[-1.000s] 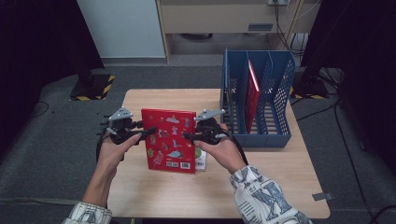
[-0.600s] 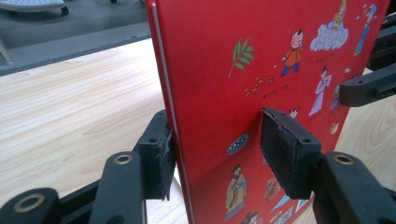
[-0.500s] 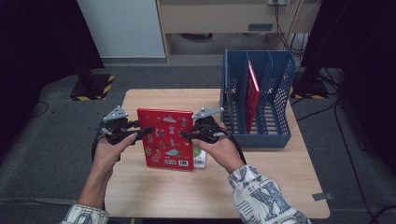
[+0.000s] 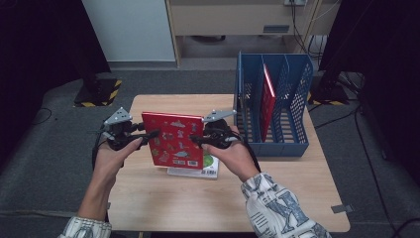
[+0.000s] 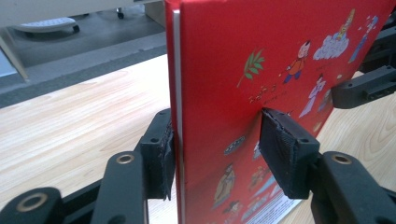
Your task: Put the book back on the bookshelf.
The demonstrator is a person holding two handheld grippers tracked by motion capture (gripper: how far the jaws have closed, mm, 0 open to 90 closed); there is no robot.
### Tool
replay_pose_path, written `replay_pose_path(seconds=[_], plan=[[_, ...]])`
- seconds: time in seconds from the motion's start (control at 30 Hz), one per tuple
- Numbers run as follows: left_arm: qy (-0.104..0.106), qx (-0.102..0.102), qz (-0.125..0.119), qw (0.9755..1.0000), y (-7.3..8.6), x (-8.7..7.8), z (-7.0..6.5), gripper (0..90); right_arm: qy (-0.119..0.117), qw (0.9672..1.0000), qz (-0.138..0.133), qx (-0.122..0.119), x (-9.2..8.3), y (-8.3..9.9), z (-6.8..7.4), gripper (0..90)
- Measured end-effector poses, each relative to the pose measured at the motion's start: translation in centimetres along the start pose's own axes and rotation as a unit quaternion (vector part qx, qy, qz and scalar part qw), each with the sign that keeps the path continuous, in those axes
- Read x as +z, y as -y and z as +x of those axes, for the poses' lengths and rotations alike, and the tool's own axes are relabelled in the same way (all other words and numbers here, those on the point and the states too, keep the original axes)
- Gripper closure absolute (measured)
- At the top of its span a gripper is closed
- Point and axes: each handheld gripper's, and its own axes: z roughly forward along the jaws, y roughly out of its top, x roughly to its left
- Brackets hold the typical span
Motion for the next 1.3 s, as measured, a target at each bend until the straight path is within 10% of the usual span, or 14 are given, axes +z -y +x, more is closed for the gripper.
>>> replay_pose_path(seconds=[0.57, 1.3], plan=[[0.014, -0.009, -0.016, 0.9997, -1.3, 4.8, 0.7, 40.0, 0.045, 0.9988, -0.016, 0.011, -0.8, 0.3, -2.7, 62.0], [0.025, 0.005, -0.053, 0.9983, 0.1, 4.5, -0.3, 22.3, 0.012, 0.9990, -0.033, -0.026, -1.9, 1.0, -0.2, 70.2]])
